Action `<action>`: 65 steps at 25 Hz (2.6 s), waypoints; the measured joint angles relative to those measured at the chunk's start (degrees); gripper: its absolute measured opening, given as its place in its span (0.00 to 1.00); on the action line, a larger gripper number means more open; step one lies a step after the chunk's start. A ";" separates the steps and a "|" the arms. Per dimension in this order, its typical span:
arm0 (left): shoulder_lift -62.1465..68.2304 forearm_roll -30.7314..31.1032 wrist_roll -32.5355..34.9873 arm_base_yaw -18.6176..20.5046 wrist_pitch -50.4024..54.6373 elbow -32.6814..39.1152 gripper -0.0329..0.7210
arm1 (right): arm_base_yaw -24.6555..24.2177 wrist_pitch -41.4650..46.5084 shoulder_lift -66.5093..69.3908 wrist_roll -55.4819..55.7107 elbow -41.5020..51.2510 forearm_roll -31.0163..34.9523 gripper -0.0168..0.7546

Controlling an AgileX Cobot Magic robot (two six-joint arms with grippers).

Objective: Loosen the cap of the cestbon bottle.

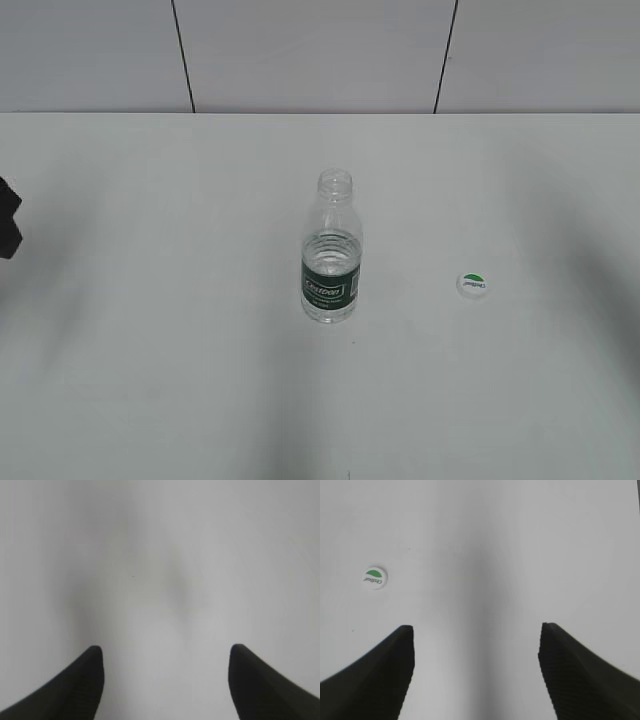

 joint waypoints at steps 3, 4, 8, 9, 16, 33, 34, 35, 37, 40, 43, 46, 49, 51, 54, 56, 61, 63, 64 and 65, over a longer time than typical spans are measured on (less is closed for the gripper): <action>-4.77 -1.47 0.67 0.00 0.31 1.93 0.66 | 0.00 0.32 -4.59 -1.62 2.88 3.06 0.79; -6.19 -1.62 0.67 0.00 0.43 2.94 0.67 | 0.00 0.36 -6.54 -1.97 4.14 4.01 0.79; -13.05 -1.99 0.71 0.00 1.04 8.03 0.67 | 0.00 0.43 -14.10 -2.64 9.27 5.32 0.79; -14.94 -2.01 0.71 0.00 1.34 9.19 0.67 | 0.00 0.28 -16.19 -2.64 10.27 5.37 0.79; -27.19 -2.29 0.71 0.00 2.43 18.32 0.67 | 0.00 -0.52 -27.36 -2.65 17.40 5.65 0.79; -49.96 -5.52 0.71 0.00 8.36 22.99 0.67 | 0.00 1.72 -38.25 -3.07 30.33 9.12 0.79; -51.49 -5.77 0.71 0.00 8.36 22.99 0.67 | 0.00 2.18 -39.22 -3.07 30.47 9.12 0.79; -53.13 -5.94 0.71 0.00 8.39 22.99 0.67 | 0.00 2.74 -40.23 -3.07 30.76 8.79 0.79; -56.36 -6.07 0.71 0.00 8.39 22.99 0.67 | 0.00 3.95 -42.09 -3.38 31.24 8.37 0.79; -61.51 -6.42 0.71 0.00 8.43 22.99 0.67 | 0.00 4.64 -45.05 -3.44 31.41 8.20 0.79; -66.64 -6.85 0.71 0.00 8.49 23.05 0.67 | 0.00 4.70 -48.28 -3.55 31.57 8.14 0.79; -71.43 -6.97 0.66 0.00 8.53 23.05 0.67 | 0.00 4.99 -51.94 -3.59 31.89 8.14 0.79; -75.76 -7.09 0.66 0.00 8.59 23.05 0.67 | 0.00 5.05 -56.63 -3.59 31.89 8.13 0.79; -77.94 -7.28 0.66 0.00 8.70 23.05 0.67 | 0.00 5.05 -59.77 -3.59 31.95 7.96 0.79; -78.56 -7.47 0.66 0.00 8.74 23.11 0.67 | 0.00 5.16 -64.83 -3.59 31.95 7.69 0.79; -78.56 -7.47 0.66 0.00 8.74 23.15 0.66 | 0.00 5.16 -68.51 -3.59 31.95 7.36 0.79; -78.56 -7.61 0.66 0.00 8.82 23.15 0.66 | 0.00 5.19 -70.32 -3.59 32.29 6.73 0.79; -78.56 -7.61 0.66 0.00 8.84 23.15 0.66 | 0.00 5.19 -70.32 -3.59 32.29 6.61 0.79; -78.56 -7.61 0.66 0.00 8.89 23.15 0.66 | 0.00 5.19 -70.32 -3.59 32.34 6.47 0.79; -78.56 -7.61 0.66 0.00 8.89 23.15 0.66 | 0.00 5.19 -70.32 -3.59 32.34 6.36 0.79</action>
